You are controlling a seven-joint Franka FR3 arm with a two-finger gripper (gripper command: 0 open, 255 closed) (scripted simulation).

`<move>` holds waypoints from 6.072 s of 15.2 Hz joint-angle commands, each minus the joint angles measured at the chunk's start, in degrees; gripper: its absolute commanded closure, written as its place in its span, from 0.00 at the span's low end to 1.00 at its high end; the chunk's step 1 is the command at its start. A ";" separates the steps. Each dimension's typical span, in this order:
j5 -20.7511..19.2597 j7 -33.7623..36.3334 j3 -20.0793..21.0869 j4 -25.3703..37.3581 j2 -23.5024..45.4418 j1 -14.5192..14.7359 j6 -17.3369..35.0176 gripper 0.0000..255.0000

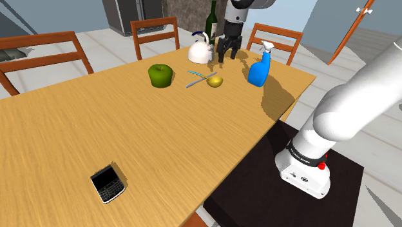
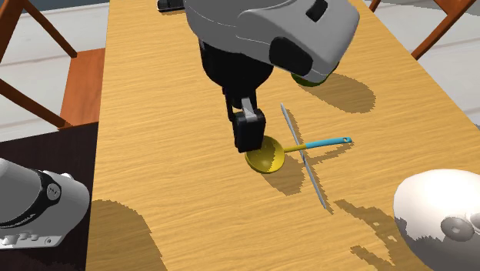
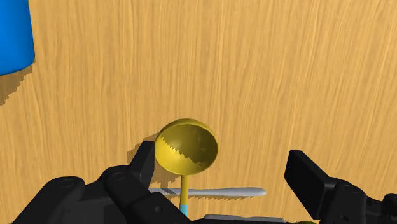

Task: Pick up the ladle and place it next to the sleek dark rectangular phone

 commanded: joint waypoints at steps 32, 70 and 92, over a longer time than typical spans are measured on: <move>11.67 -10.14 -0.88 16.46 33.07 -1.54 11.61 1.00; 8.89 3.41 2.57 19.95 22.01 4.84 -0.68 1.00; 7.20 31.60 13.87 29.83 29.92 21.46 2.61 1.00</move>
